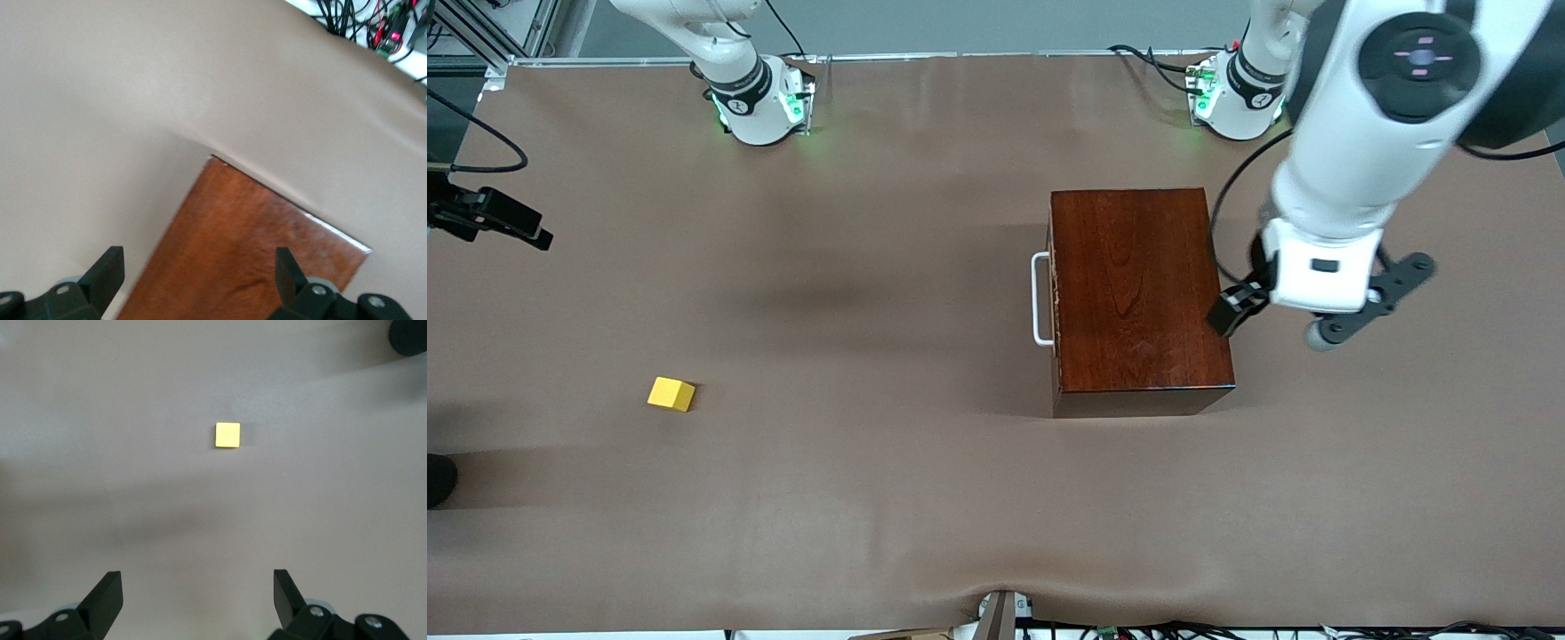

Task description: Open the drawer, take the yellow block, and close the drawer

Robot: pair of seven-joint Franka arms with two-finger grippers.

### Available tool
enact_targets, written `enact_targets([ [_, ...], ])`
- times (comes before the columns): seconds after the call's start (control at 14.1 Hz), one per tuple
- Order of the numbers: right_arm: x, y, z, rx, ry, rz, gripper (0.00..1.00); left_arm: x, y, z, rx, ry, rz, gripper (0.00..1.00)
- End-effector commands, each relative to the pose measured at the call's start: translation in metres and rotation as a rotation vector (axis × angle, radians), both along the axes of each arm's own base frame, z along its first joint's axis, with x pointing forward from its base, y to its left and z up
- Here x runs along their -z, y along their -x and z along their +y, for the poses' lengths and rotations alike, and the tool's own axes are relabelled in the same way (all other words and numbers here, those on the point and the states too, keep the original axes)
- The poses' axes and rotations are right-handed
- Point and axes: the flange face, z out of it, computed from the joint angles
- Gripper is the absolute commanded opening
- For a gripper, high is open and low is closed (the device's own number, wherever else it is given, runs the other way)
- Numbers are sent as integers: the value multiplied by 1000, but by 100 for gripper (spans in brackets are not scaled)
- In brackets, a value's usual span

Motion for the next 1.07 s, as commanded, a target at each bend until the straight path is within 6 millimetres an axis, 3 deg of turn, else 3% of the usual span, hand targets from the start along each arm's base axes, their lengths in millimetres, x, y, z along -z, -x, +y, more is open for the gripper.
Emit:
enact_targets([
  [0.0, -3, 3, -2, 18, -5, -1, 100, -10, 6, 29, 124, 24, 41, 100],
  [0.36, -5, 5, -20, 49, -5, -3, 100, -24, 3, 72, 209, 30, 49, 100],
  [0.64, -4, 4, -15, 40, -7, 1, 100, -40, 6, 113, 281, 38, 63, 100],
  [1.0, -4, 4, -12, 35, -7, 3, 100, -44, 8, 135, 326, 42, 85, 100],
])
